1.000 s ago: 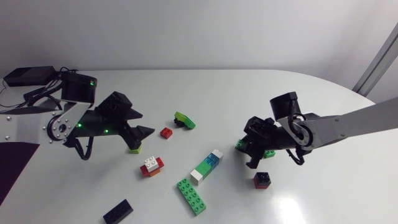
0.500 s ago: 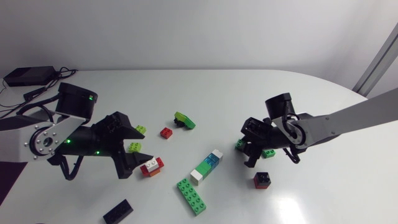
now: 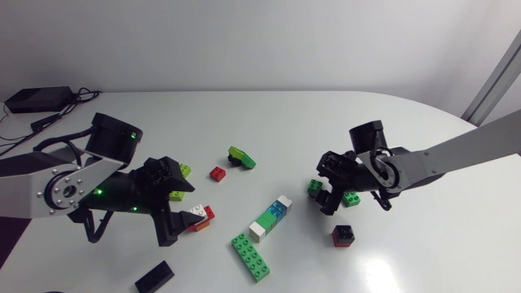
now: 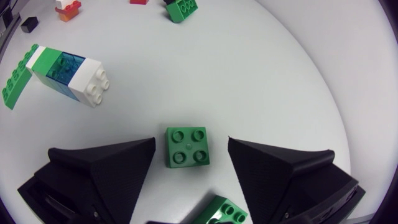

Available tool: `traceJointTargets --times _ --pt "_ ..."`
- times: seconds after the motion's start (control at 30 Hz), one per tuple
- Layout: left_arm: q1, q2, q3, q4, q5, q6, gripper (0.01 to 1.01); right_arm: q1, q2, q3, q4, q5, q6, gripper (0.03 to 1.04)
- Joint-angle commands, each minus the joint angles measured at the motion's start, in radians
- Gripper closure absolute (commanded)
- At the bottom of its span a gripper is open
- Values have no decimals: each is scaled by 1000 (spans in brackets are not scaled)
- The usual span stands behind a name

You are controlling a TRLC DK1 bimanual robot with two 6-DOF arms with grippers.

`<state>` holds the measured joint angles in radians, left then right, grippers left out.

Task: Separate the duplo bricks

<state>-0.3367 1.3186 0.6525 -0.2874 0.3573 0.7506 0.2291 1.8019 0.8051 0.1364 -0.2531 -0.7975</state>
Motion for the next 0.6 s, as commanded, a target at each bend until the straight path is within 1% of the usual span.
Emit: traceJointTargets --times 0.0,0.2,0.57 --pt "-7 39 -1 22 -27 -7 156 -4 -24 -27 -20 11 -20 93" --pt "-4 91 -5 74 -75 -59 156 -4 -107 -58 -38 9 -16 92" --pt "-18 137 -40 100 -103 -106 161 12 -223 -103 -103 8 7 82"
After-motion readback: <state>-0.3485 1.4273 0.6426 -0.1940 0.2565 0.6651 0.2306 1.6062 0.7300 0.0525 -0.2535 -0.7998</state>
